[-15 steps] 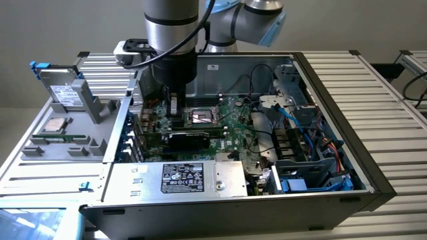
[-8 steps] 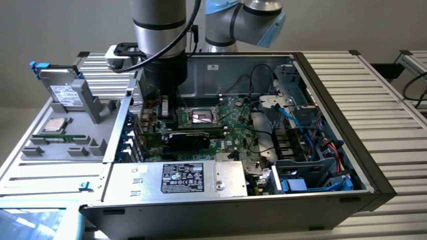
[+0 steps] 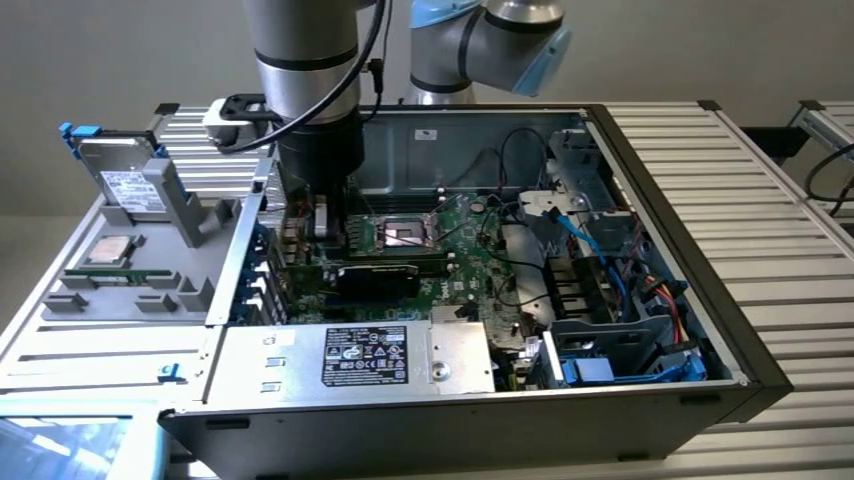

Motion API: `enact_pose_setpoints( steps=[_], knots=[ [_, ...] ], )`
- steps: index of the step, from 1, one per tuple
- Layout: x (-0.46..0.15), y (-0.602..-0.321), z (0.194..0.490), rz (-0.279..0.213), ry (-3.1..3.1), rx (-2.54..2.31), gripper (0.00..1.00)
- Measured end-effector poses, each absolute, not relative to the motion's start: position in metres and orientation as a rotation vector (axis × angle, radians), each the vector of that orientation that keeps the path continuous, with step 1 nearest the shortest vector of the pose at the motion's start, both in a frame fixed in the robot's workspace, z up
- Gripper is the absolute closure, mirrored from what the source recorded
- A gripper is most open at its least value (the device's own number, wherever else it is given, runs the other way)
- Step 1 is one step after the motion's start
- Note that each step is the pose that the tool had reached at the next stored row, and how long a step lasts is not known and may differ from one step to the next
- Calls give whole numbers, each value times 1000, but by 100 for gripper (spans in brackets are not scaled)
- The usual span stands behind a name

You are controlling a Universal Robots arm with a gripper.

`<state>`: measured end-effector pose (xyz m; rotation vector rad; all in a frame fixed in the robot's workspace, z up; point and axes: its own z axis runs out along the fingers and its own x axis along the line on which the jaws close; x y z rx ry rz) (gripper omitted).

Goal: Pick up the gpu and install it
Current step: 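Press down on the gpu until it lock into place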

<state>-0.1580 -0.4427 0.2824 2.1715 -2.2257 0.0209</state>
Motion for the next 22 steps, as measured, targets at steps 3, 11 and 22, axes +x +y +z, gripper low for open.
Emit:
enact_pose_setpoints(
  steps=[3, 11, 22],
  knots=[
    [-158, -443, 280, 32, -2230, 2172, 88],
    [-158, -443, 270, 41, -2237, 2165, 88],
    [-154, -443, 284, 41, -2240, 2162, 88]
  ],
)
